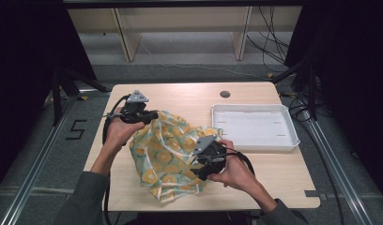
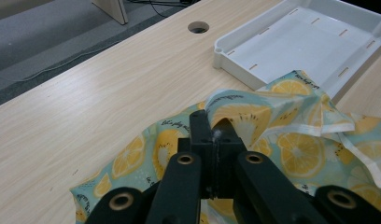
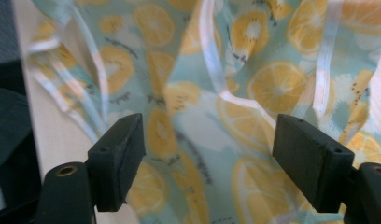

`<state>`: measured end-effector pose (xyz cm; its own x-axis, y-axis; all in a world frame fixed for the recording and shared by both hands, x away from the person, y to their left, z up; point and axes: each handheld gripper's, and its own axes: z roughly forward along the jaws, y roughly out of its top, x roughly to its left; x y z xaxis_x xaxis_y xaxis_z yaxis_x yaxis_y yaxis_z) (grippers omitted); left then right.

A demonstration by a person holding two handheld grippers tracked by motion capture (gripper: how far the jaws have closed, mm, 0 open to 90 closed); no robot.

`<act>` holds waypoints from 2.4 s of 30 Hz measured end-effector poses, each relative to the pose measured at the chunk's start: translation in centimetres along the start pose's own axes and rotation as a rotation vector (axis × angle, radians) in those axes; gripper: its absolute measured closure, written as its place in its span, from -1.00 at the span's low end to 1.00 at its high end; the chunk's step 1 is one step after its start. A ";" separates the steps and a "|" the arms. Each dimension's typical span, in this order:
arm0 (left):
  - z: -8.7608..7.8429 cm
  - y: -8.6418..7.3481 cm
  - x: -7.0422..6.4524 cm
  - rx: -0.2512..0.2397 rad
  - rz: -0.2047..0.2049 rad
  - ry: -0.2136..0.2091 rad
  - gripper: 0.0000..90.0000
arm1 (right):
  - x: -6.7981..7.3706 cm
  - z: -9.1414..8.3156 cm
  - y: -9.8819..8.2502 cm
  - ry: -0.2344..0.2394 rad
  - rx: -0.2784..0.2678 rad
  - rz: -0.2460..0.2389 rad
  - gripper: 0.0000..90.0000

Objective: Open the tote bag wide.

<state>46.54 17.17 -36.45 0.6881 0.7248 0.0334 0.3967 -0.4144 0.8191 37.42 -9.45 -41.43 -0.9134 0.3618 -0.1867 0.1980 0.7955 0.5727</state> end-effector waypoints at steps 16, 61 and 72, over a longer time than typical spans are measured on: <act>-0.2 -3.8 1.1 0.151 0.035 0.025 0.52 | -4.4 -0.6 1.2 0.106 -0.190 0.061 1.00; -2.2 -4.0 1.3 0.140 0.167 0.250 0.98 | -12.0 -0.3 0.4 -0.032 -0.278 0.280 1.00; 1.3 -5.8 2.4 0.269 0.089 0.202 -0.05 | -13.7 3.0 -0.9 -0.078 -0.160 0.346 1.00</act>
<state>46.69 20.56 -41.90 0.6039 0.7624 0.2324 0.5051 -0.5916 0.6284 50.79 -13.67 -41.74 -0.7715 0.6360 -0.0174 0.4256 0.5363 0.7289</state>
